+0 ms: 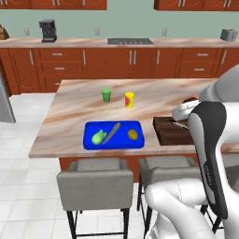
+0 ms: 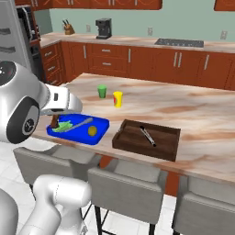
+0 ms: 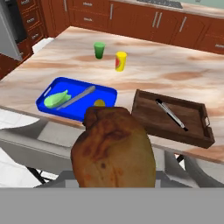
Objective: Gather the lemon and corn from the fridge and place them on a tray on the dining counter. Then gather the chicken drumstick and fish from the fridge and place them on the other tray.
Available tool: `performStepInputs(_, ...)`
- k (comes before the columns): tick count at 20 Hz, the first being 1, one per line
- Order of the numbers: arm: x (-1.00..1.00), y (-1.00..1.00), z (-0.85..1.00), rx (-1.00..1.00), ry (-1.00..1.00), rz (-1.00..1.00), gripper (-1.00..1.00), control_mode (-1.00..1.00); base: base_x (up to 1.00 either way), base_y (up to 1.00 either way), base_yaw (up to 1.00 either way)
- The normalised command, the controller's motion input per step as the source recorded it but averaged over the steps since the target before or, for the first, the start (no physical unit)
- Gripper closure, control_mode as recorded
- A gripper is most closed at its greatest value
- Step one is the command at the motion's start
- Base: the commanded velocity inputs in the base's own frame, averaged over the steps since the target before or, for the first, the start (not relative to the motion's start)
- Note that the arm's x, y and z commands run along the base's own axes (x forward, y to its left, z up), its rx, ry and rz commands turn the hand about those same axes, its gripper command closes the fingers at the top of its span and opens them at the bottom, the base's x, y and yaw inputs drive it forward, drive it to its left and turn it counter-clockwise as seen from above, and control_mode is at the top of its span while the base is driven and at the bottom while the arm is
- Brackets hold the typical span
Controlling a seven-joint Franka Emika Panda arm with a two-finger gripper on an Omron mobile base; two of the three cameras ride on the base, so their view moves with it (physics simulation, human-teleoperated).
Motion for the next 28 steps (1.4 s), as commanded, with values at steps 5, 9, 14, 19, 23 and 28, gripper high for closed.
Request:
performStepInputs(5,0.00,0.00,0.00,0.00,0.00,0.00,1.00,1.00,0.38,-0.70,-0.09)
performStepInputs(9,0.00,0.00,0.00,0.00,0.00,0.00,1.00,1.00,0.48,-0.58,-0.11)
performStepInputs(14,0.00,0.00,0.00,0.00,0.00,0.00,1.00,1.00,0.56,-0.48,-0.10)
performStepInputs(19,0.57,-0.34,-0.23,0.06,0.10,-0.03,1.00,-1.00,0.13,-0.07,-0.01)
performStepInputs(23,0.85,-0.35,-0.64,0.06,0.17,0.00,1.00,-1.00,0.00,0.00,0.00)
performStepInputs(28,0.72,-0.04,-0.83,0.00,0.11,0.00,1.00,-1.00,0.00,0.00,0.00)
